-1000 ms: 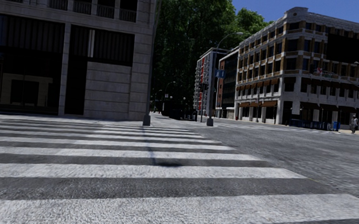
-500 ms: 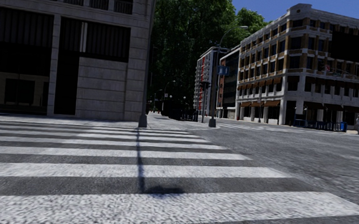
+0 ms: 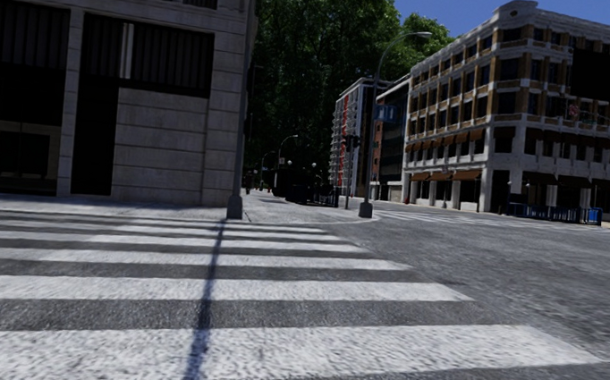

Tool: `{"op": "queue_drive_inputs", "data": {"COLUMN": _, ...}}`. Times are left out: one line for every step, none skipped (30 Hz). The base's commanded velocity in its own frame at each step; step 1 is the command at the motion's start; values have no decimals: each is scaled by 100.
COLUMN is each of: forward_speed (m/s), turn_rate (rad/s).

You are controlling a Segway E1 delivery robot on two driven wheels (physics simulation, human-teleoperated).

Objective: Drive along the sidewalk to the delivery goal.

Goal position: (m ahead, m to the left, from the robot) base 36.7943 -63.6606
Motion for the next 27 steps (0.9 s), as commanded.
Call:
{"op": "queue_drive_inputs", "data": {"forward_speed": 200, "turn_rate": 4}}
{"op": "queue_drive_inputs", "data": {"forward_speed": 200, "turn_rate": 8}}
{"op": "queue_drive_inputs", "data": {"forward_speed": 200, "turn_rate": 11}}
{"op": "queue_drive_inputs", "data": {"forward_speed": 200, "turn_rate": 17}}
{"op": "queue_drive_inputs", "data": {"forward_speed": 200, "turn_rate": 17}}
{"op": "queue_drive_inputs", "data": {"forward_speed": 200, "turn_rate": 19}}
{"op": "queue_drive_inputs", "data": {"forward_speed": 200, "turn_rate": 22}}
{"op": "queue_drive_inputs", "data": {"forward_speed": 200, "turn_rate": 25}}
{"op": "queue_drive_inputs", "data": {"forward_speed": 200, "turn_rate": 27}}
{"op": "queue_drive_inputs", "data": {"forward_speed": 200, "turn_rate": 27}}
{"op": "queue_drive_inputs", "data": {"forward_speed": 200, "turn_rate": 30}}
{"op": "queue_drive_inputs", "data": {"forward_speed": 200, "turn_rate": 31}}
{"op": "queue_drive_inputs", "data": {"forward_speed": 200, "turn_rate": 32}}
{"op": "queue_drive_inputs", "data": {"forward_speed": 200, "turn_rate": 32}}
{"op": "queue_drive_inputs", "data": {"forward_speed": 200, "turn_rate": 32}}
{"op": "queue_drive_inputs", "data": {"forward_speed": 200, "turn_rate": 32}}
{"op": "queue_drive_inputs", "data": {"forward_speed": 200, "turn_rate": 32}}
{"op": "queue_drive_inputs", "data": {"forward_speed": 200, "turn_rate": 32}}
{"op": "queue_drive_inputs", "data": {"forward_speed": 200, "turn_rate": 32}}
{"op": "queue_drive_inputs", "data": {"forward_speed": 200, "turn_rate": 32}}
{"op": "queue_drive_inputs", "data": {"forward_speed": 200, "turn_rate": 32}}
{"op": "queue_drive_inputs", "data": {"forward_speed": 200, "turn_rate": 32}}
{"op": "queue_drive_inputs", "data": {"forward_speed": 200, "turn_rate": 32}}
{"op": "queue_drive_inputs", "data": {"forward_speed": 200, "turn_rate": 32}}
{"op": "queue_drive_inputs", "data": {"forward_speed": 200, "turn_rate": 32}}
{"op": "queue_drive_inputs", "data": {"forward_speed": 200, "turn_rate": 32}}
{"op": "queue_drive_inputs", "data": {"forward_speed": 200, "turn_rate": 25}}
